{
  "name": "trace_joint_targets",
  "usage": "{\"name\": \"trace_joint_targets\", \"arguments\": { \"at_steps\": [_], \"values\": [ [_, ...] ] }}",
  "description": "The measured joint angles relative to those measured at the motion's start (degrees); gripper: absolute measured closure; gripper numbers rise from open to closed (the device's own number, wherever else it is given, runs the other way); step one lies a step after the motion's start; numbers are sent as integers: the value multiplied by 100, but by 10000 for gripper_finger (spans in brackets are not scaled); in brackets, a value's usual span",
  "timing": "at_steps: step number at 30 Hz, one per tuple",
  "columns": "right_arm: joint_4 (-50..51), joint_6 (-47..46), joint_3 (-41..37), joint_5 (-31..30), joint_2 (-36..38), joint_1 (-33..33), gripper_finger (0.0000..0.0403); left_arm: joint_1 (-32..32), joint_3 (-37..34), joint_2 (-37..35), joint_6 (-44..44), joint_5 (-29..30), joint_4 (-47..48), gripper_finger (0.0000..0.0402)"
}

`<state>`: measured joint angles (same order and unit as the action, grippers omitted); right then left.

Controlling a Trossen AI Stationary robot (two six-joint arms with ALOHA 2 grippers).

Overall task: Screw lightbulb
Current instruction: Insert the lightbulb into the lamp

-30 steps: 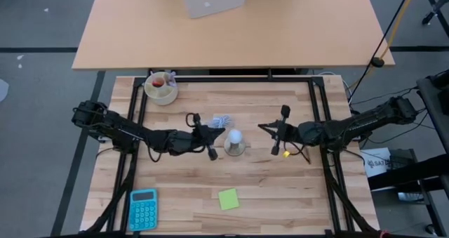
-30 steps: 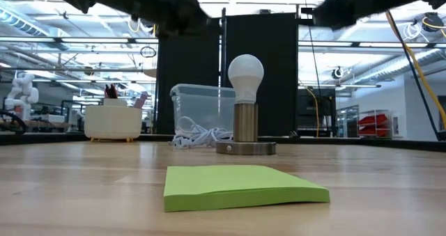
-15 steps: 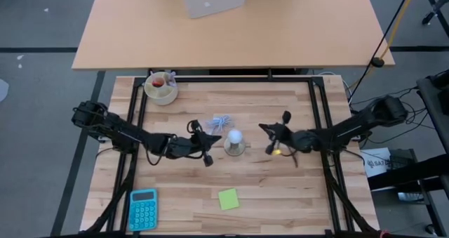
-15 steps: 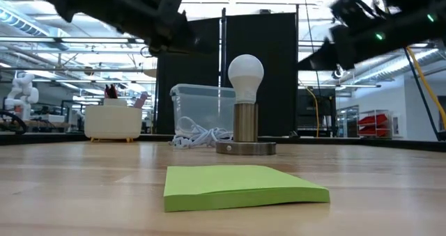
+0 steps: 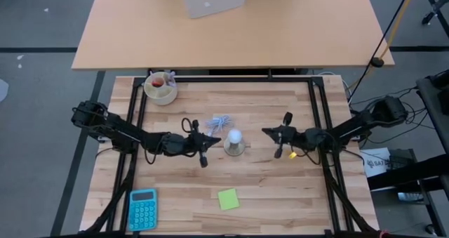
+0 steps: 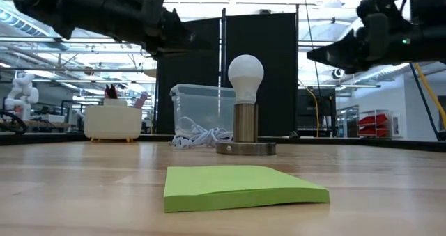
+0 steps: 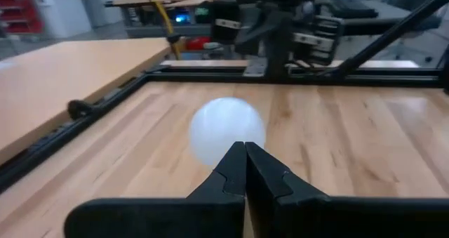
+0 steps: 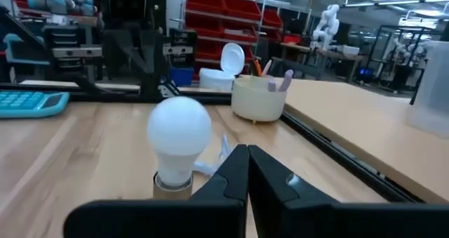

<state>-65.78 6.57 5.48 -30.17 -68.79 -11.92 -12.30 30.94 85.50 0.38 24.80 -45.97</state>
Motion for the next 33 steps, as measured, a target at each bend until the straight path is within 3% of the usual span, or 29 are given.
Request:
{"name": "trace_joint_targets", "arguments": {
  "at_steps": [10, 17, 21, 33],
  "values": [
    [1172, -122, 785, 537, -89, 452, 403, 18, 79, 5, -168, -298, -29, 401],
    [1824, -159, 1382, 651, -513, 486, 403, 17, 98, 585, -333, -277, -582, 401],
    [1797, -243, 1528, 611, -882, 489, 403, 26, 110, 889, -372, -236, -1075, 401],
    [937, -487, 1687, 603, -1769, 701, 403, 195, 229, 913, -318, -177, -1160, 401]
  ]
}}
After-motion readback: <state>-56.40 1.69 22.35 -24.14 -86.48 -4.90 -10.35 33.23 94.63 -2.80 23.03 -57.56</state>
